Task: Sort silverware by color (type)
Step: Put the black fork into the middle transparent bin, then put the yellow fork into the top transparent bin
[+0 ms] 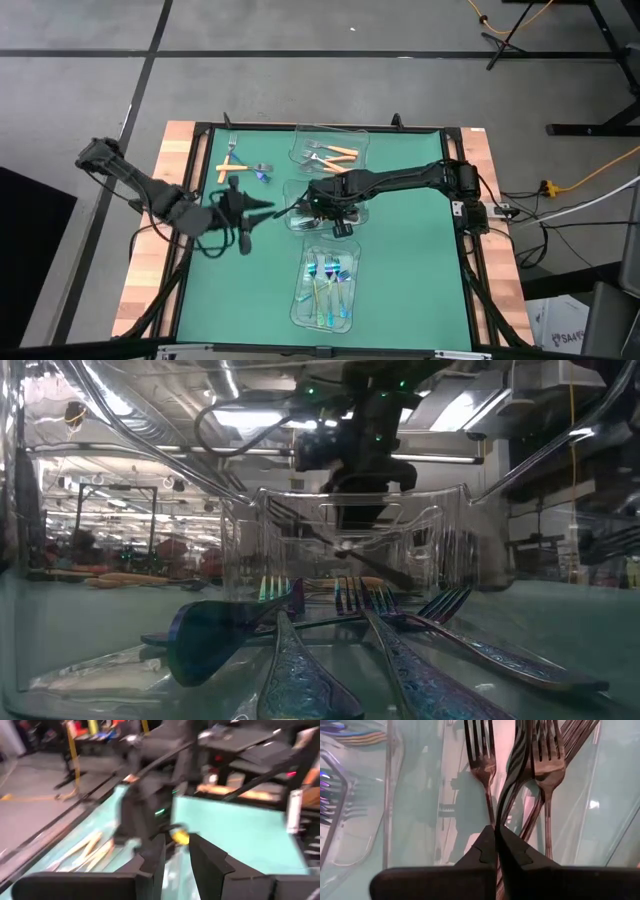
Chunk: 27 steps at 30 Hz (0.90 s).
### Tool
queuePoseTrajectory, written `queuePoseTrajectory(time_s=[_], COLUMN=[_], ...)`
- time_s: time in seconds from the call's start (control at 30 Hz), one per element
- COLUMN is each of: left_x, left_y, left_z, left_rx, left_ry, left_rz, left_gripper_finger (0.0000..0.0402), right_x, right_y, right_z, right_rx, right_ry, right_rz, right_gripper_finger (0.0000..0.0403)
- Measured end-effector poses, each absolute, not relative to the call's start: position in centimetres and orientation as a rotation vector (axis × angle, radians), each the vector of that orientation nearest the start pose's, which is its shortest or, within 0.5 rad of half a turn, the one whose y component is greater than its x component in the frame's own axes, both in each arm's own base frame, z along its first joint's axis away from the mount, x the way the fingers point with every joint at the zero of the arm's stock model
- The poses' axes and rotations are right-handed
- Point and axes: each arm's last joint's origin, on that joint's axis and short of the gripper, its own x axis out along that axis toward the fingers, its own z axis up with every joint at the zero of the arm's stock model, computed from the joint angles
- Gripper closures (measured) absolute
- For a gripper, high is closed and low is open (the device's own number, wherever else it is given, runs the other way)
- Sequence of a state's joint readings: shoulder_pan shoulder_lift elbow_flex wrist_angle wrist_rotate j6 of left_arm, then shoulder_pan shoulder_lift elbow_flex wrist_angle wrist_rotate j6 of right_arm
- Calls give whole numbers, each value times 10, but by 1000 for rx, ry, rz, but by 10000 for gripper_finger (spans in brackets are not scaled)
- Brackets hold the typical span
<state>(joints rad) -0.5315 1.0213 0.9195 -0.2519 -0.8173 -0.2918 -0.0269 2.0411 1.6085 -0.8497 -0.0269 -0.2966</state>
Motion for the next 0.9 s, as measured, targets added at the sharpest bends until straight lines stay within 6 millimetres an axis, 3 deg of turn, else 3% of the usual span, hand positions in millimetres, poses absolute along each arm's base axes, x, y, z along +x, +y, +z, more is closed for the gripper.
queuePoseTrajectory(time_s=[0.27,0.43,0.6,0.9], left_x=[175,171,168,163], left_y=[-44,-21,4,54], left_z=[322,314,308,301], left_rx=[-126,-125,-173,-199], left_ry=[420,542,640,788], left_rz=[488,563,640,670], left_gripper_finger=[319,319,319,319], right_x=[415,417,414,391], right_y=[-10,-10,-10,-10], right_z=[198,199,200,249], right_rx=[-221,-223,-222,-239], right_ry=[1266,1245,1261,1208], right_rz=[189,186,188,165], right_gripper_finger=[361,328,320,320])
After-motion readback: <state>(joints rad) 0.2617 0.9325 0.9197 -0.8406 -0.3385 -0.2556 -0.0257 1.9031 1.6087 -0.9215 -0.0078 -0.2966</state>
